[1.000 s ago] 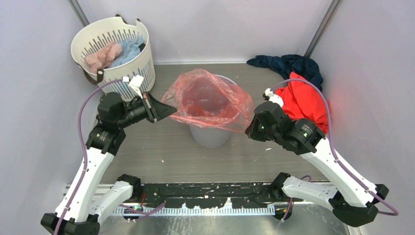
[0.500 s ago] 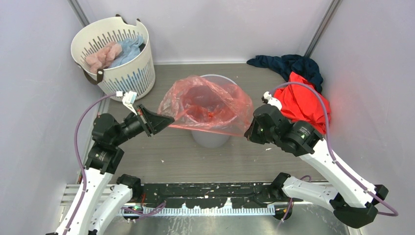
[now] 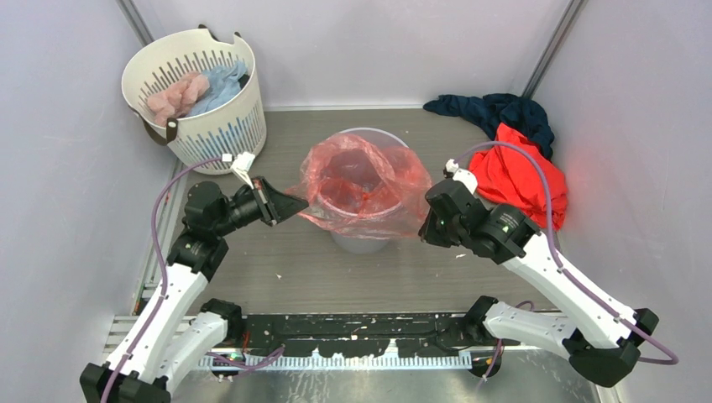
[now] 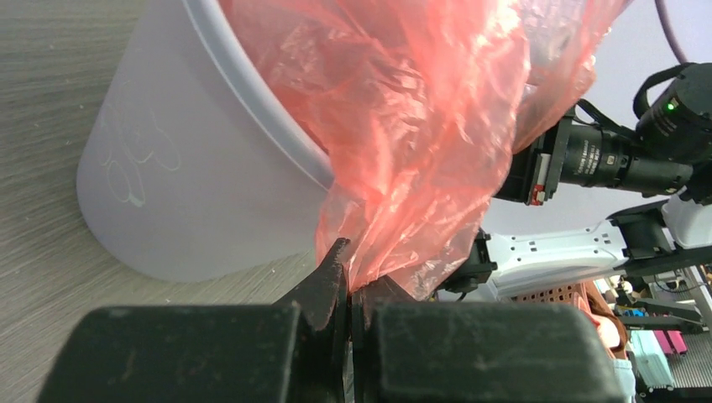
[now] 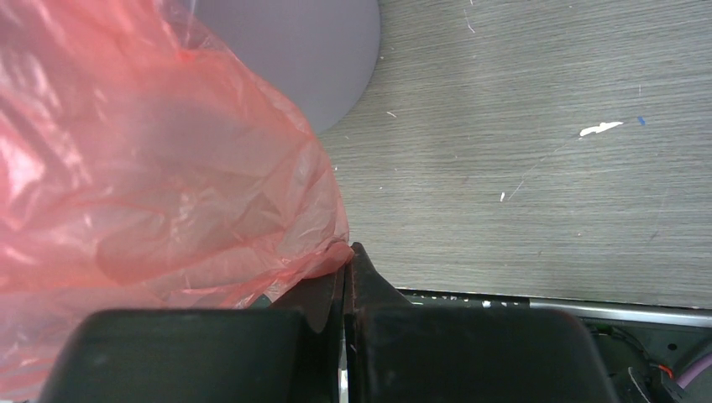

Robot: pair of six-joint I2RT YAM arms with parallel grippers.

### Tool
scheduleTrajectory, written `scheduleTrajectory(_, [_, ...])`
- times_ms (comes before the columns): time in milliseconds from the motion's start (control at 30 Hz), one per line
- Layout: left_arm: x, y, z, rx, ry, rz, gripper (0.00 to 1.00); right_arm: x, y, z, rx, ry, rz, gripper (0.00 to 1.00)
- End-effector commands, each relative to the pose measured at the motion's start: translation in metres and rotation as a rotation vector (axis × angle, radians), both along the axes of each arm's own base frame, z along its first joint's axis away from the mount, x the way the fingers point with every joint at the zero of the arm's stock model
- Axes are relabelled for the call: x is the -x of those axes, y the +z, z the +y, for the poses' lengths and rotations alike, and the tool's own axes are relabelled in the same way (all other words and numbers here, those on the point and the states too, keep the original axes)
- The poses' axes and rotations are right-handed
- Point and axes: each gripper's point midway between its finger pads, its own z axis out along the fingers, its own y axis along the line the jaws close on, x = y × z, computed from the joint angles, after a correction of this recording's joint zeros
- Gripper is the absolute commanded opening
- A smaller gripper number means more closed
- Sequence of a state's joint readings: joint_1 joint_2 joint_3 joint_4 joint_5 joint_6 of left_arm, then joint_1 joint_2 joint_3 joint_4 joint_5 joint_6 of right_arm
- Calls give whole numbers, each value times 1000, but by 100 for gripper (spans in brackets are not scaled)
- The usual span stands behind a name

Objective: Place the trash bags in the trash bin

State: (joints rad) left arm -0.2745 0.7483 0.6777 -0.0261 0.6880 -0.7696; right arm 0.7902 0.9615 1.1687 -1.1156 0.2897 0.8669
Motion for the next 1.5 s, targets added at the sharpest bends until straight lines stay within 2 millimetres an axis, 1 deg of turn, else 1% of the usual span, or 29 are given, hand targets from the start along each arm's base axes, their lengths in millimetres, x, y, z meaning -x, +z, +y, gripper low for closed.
scheduleTrajectory(0, [-9,22,-1,12,10,-112,0,-15,19,7,-27,-16,-67,1])
scheduleTrajectory(133, [-18,24,2,-15,45,-98,0,-20,23,8,-8,-19,-72,1])
scheduleTrajectory(267, [-29,11,8,-101,90,-9,0,-28,25,10,34,-30,-70,1])
scheduleTrajectory(333, [-31,3,11,-142,103,51,0,-33,28,10,47,-38,-76,1])
scheduleTrajectory(433, [-33,-2,14,-182,114,106,0,-36,31,9,55,-50,-85,1])
scheduleTrajectory(500, [-33,-2,14,-193,115,120,0,-37,33,11,48,-51,-88,1])
scheduleTrajectory(633, [-32,3,15,-195,119,115,0,-35,34,10,47,-51,-85,1])
scheduleTrajectory(867, [-33,-5,17,-204,126,121,0,-34,27,12,47,-50,-66,1])
scheduleTrajectory(1167, [-31,-5,23,-267,134,100,0,-40,31,19,34,-59,-65,1])
scheduleTrajectory(1467, [-36,0,25,-280,146,106,0,-43,34,18,33,-76,-80,1])
